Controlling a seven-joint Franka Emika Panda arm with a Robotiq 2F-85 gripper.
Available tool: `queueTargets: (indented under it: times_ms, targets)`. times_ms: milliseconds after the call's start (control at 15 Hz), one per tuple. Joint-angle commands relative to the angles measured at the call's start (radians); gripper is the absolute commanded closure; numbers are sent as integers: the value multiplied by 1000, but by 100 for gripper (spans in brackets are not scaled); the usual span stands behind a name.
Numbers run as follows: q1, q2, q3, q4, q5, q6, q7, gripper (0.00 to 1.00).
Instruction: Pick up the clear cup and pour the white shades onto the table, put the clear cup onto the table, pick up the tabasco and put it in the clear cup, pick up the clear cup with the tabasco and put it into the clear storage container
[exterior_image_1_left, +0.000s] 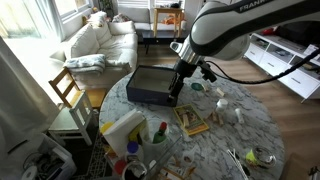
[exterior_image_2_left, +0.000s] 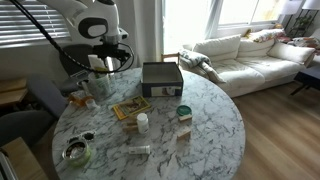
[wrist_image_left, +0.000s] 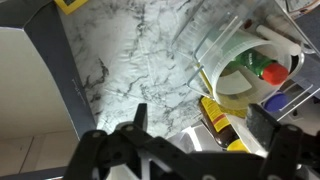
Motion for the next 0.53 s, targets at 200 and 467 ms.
queueTargets:
  times_ms: [200,467]
  targets:
    - [-72,-94,-18,39,159,-347,-128,0]
    - [-93,-143,-67,48,336,-521,-292,0]
